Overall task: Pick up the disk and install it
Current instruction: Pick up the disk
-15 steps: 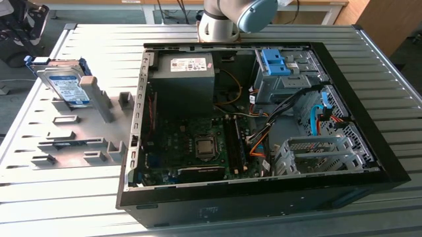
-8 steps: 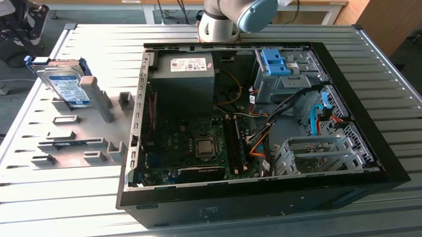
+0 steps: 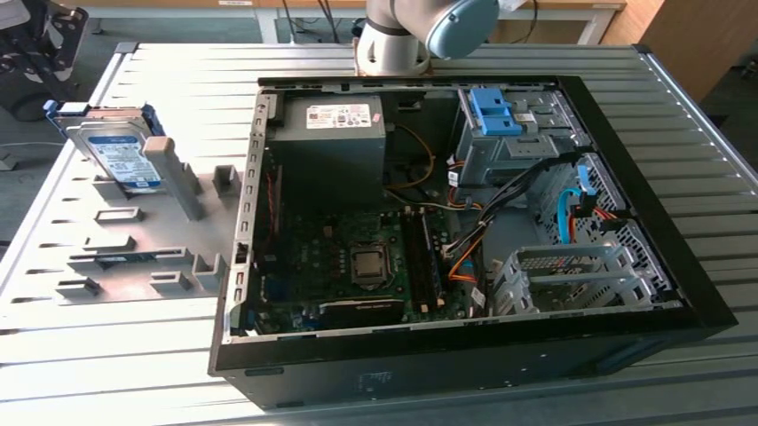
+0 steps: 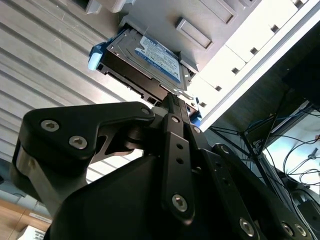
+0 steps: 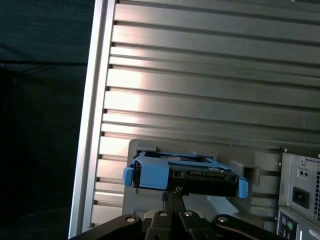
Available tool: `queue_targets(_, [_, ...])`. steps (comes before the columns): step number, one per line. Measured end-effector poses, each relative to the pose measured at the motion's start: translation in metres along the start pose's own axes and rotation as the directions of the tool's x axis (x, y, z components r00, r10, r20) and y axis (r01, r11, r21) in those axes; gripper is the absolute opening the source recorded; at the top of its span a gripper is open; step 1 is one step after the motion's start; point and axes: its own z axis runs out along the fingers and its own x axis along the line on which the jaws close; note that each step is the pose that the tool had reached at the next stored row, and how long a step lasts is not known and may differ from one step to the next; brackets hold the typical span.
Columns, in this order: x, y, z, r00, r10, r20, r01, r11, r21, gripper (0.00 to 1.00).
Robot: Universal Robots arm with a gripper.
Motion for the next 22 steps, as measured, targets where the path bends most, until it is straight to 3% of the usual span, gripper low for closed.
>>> queue_targets(12, [0.0,0.0,0.0,0.9992,-0.039,-0.0018,0.039,0.9992,-0.0006,0.11])
queue_targets(22, [0.0,0.0,0.0,0.9961,-0.088,-0.0038,0.088,0.9962,-0.0015,0.11])
